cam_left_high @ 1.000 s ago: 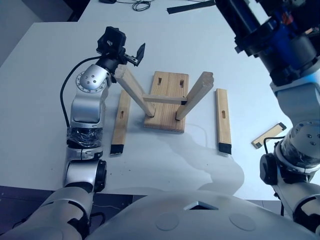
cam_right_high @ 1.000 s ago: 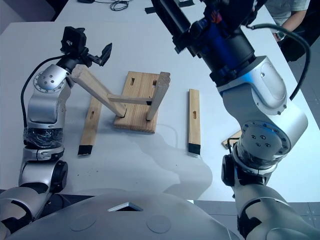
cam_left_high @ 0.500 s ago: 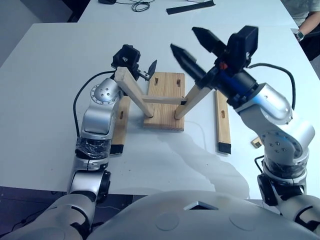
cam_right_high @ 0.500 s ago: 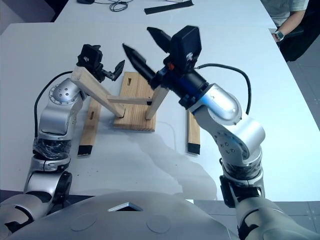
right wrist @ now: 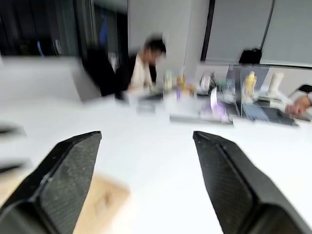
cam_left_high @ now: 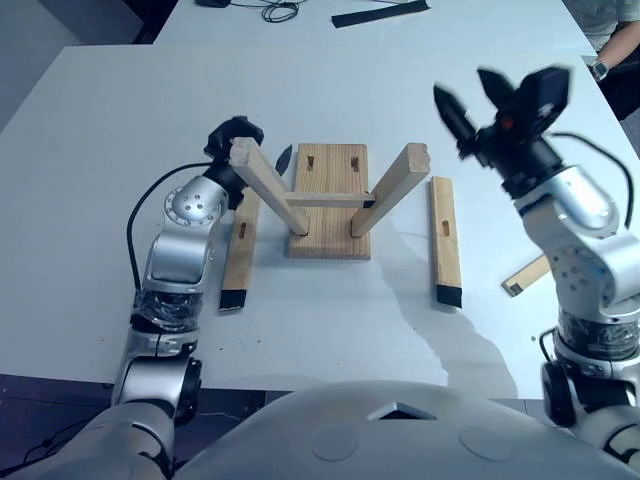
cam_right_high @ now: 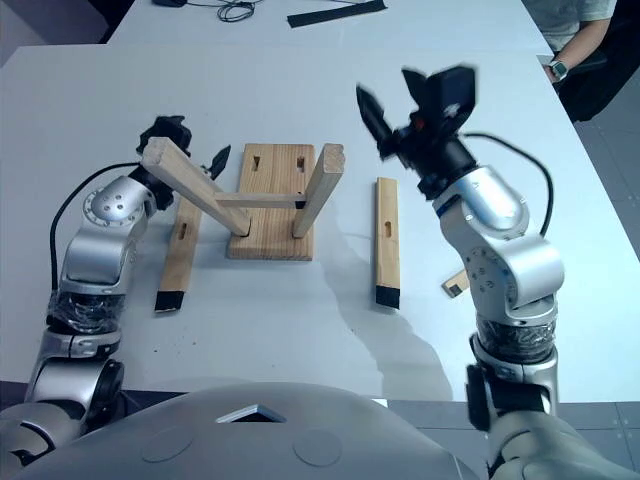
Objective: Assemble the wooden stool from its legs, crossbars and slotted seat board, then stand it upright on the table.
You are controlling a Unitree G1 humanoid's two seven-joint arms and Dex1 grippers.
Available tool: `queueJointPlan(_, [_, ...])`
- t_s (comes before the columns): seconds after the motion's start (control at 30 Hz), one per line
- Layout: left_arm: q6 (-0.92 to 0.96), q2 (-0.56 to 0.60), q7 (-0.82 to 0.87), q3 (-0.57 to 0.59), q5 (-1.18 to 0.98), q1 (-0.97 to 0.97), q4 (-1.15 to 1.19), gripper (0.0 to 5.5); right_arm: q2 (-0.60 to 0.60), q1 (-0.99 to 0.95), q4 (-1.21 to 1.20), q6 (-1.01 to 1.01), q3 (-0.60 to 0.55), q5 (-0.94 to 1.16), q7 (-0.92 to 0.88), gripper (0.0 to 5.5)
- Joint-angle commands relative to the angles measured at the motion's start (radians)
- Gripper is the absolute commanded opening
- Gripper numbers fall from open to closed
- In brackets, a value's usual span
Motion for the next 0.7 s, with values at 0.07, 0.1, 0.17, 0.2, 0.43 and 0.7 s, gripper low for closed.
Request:
queueJointPlan(0.07, [-0.049, 0.078, -0.084, -0.056, 0.028, 0.094, -0.070, 4.78, -0.139, 0.149, -0.024, -0.030, 0.116, -0.150, 0.140, 3.45])
queueJointPlan(0.1, [-0.060, 0.093, -0.096, -0.063, 0.033, 0.124, -0.087, 4.78, -0.164, 0.173, -0.044, -0.035, 0.129, -0.163, 0.175, 3.45])
queueJointPlan(0.17, [-0.072, 0.111, -0.111, -0.073, 0.039, 0.170, -0.116, 4.78, -0.214, 0.226, -0.084, -0.032, 0.141, -0.183, 0.232, 3.45])
queueJointPlan(0.2, [-0.078, 0.117, -0.120, -0.082, 0.041, 0.189, -0.133, 4.78, -0.248, 0.261, -0.104, -0.033, 0.144, -0.200, 0.261, 3.45])
queueJointPlan(0.43, [-0.058, 0.079, -0.122, -0.154, 0.059, 0.214, -0.212, 4.78, -0.388, 0.408, -0.233, -0.056, 0.172, -0.257, 0.424, 3.45])
queueJointPlan(0.7, [-0.012, -0.044, -0.103, -0.305, 0.101, 0.143, -0.217, 4.78, -0.426, 0.442, -0.268, -0.061, 0.231, -0.287, 0.537, 3.45])
